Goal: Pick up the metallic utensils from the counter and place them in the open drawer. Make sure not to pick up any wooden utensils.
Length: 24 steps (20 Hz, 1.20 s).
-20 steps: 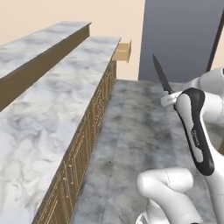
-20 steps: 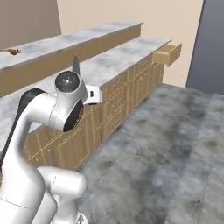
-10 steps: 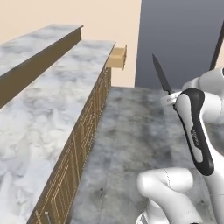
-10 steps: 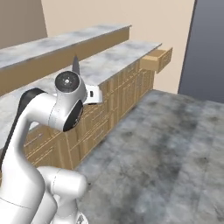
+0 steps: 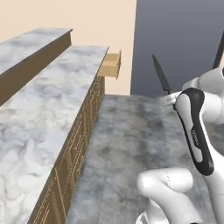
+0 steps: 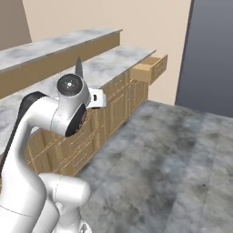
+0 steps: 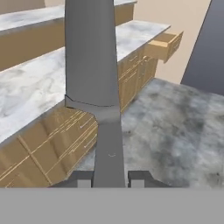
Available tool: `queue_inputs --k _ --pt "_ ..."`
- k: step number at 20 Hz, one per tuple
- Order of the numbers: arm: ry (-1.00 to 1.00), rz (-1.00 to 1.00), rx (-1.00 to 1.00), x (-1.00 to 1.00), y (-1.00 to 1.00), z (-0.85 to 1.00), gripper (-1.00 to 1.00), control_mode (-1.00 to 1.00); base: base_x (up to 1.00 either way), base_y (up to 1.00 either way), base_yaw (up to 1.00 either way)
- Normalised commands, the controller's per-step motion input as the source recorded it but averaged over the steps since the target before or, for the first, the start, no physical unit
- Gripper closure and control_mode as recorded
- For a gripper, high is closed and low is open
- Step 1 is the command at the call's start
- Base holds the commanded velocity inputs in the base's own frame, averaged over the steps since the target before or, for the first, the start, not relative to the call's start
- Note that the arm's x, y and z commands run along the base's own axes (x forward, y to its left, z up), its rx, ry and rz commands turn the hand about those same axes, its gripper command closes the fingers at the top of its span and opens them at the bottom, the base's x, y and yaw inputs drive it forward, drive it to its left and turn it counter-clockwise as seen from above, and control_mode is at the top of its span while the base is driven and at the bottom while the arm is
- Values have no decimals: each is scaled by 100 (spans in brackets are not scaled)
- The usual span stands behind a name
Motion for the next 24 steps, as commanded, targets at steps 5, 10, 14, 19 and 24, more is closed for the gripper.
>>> queue_inputs --k 5,10,14,19,24 --pt "0 0 0 0 0 0 100 100 100 -4 -2" --pt "0 0 0 0 0 0 100 100 100 -6 0" --pt "0 0 0 0 0 0 100 100 100 0 0" --pt "0 0 0 0 0 0 100 100 100 -1 0" --pt "0 0 0 0 0 0 100 100 100 0 0"
